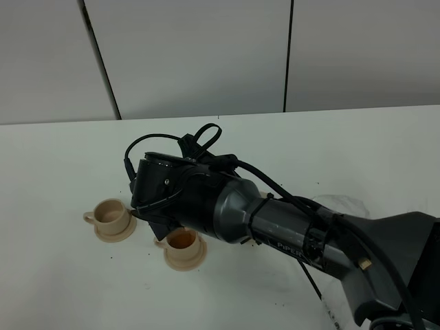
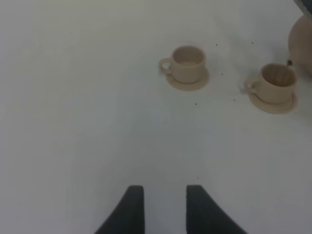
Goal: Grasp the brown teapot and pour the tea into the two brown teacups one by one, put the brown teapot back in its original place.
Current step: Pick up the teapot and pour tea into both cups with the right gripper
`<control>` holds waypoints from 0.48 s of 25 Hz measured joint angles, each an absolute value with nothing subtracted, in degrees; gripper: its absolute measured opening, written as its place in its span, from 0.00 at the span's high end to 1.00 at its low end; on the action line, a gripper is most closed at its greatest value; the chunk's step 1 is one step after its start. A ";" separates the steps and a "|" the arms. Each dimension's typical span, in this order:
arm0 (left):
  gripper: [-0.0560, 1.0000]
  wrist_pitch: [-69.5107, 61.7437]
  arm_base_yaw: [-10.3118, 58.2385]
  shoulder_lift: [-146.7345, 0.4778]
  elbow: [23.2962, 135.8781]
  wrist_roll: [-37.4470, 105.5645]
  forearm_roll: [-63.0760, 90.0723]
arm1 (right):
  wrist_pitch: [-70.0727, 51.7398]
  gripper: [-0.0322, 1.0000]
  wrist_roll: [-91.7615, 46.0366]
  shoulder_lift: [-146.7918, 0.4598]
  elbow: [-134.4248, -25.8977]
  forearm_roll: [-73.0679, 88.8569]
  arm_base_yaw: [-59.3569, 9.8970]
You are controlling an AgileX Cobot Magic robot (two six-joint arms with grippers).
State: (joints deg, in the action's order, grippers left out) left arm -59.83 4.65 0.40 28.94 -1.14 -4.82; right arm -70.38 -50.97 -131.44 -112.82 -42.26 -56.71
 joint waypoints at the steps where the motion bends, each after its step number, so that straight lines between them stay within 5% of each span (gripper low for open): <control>1: 0.68 -59.83 4.65 0.40 28.94 -1.14 -4.82 | -70.38 0.88 -50.97 -131.44 -112.82 -42.26 -56.77; 12: 0.68 -59.83 4.65 0.40 28.94 -1.14 -4.82 | -70.39 0.88 -50.51 -131.44 -112.82 -42.87 -57.43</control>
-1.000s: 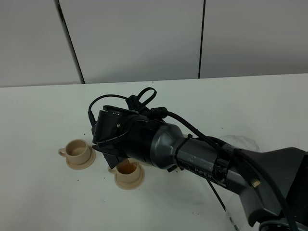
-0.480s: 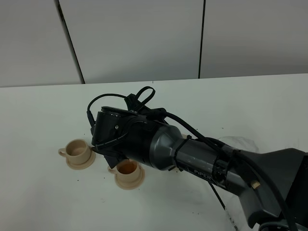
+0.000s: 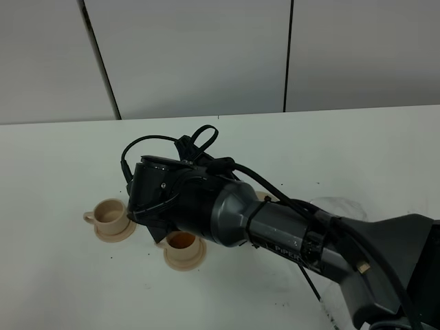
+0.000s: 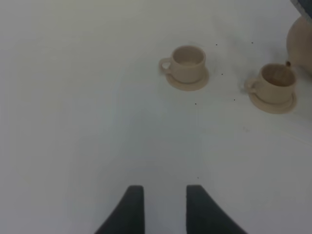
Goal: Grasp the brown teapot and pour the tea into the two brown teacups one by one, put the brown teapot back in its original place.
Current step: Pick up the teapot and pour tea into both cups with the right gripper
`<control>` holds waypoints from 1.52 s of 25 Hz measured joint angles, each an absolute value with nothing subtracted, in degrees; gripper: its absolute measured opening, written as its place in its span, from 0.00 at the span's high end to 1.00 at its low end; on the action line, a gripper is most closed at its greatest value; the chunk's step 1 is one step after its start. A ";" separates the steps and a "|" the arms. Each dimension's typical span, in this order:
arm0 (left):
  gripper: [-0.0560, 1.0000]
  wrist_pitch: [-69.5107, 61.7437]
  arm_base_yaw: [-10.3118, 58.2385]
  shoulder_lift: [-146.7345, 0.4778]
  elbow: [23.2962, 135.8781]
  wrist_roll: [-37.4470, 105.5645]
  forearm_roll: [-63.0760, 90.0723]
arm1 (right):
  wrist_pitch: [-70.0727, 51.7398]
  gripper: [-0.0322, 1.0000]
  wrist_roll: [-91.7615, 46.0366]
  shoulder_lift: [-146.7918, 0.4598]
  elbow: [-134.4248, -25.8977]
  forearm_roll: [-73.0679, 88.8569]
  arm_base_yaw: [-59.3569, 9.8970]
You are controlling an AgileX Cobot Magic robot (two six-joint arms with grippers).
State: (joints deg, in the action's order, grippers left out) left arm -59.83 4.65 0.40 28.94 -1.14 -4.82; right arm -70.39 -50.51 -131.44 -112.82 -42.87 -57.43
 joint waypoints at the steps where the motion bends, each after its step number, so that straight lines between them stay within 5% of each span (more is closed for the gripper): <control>1: 0.68 -59.83 4.65 0.40 28.94 -1.14 -4.82 | -70.39 0.88 -50.45 -131.44 -112.82 -42.92 -57.43; 38: 0.68 -59.83 4.65 0.40 28.94 -1.12 -4.82 | -70.18 0.88 -49.90 -131.39 -110.91 -45.72 -58.49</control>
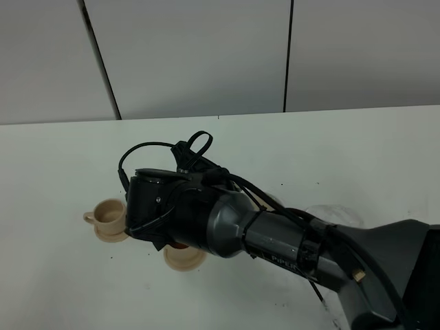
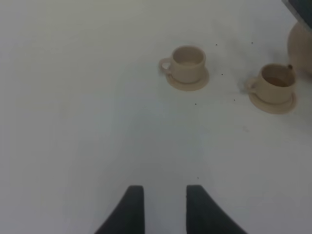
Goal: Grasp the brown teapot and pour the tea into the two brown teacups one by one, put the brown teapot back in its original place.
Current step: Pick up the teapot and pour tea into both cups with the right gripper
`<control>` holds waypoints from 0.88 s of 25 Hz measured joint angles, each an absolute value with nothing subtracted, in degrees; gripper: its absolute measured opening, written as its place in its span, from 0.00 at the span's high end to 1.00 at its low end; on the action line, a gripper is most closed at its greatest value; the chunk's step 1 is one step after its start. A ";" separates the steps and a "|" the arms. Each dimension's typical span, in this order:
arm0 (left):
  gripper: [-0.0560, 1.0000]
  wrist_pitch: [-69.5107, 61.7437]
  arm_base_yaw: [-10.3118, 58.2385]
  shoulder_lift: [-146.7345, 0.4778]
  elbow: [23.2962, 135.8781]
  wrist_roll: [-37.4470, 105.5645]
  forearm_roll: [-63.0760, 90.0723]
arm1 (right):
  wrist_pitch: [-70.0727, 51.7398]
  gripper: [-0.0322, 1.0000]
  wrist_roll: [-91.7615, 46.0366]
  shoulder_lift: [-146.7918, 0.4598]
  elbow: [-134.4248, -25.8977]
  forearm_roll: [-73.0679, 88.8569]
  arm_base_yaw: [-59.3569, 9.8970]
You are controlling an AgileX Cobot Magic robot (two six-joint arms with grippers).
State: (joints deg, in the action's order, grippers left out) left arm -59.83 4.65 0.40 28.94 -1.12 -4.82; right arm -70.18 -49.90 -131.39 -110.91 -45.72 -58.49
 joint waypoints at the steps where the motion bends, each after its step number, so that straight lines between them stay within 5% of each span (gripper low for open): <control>1: 0.68 -59.83 4.65 0.40 28.94 -1.12 -4.82 | -70.18 0.88 -49.90 -131.39 -110.91 -45.72 -58.55; 22: 0.68 -59.83 4.65 0.40 28.94 -1.12 -4.82 | -68.32 0.88 -49.90 -131.39 -110.91 -46.98 -59.19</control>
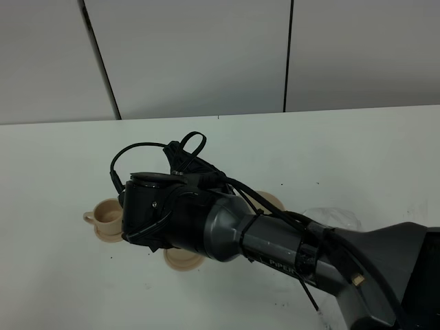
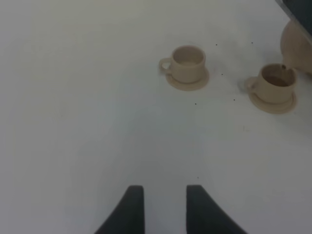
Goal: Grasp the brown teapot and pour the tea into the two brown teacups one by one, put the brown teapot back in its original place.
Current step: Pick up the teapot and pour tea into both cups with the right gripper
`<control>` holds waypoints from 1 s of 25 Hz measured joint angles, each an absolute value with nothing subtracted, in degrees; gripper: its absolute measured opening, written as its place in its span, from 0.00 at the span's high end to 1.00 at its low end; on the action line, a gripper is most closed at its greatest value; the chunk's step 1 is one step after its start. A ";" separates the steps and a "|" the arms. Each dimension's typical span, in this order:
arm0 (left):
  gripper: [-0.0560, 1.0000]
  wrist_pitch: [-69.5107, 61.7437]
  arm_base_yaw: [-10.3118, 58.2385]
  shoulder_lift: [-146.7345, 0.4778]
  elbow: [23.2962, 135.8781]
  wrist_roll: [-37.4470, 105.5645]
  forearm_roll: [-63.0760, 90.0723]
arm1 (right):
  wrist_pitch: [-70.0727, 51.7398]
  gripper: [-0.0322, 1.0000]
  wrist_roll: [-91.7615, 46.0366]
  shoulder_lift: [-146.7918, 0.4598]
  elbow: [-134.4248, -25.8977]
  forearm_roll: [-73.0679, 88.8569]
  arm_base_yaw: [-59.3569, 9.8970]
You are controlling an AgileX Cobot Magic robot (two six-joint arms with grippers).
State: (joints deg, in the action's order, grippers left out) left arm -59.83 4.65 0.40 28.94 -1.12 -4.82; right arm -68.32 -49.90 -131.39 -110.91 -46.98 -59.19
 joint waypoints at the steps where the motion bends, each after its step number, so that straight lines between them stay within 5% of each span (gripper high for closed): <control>1: 0.68 -59.83 4.65 0.40 28.94 -1.12 -4.82 | -68.32 0.88 -49.90 -131.39 -110.91 -46.98 -59.19; 25: 0.68 -59.83 4.65 0.40 28.94 -1.18 -4.82 | -68.10 0.88 -49.86 -131.39 -110.91 -47.09 -59.19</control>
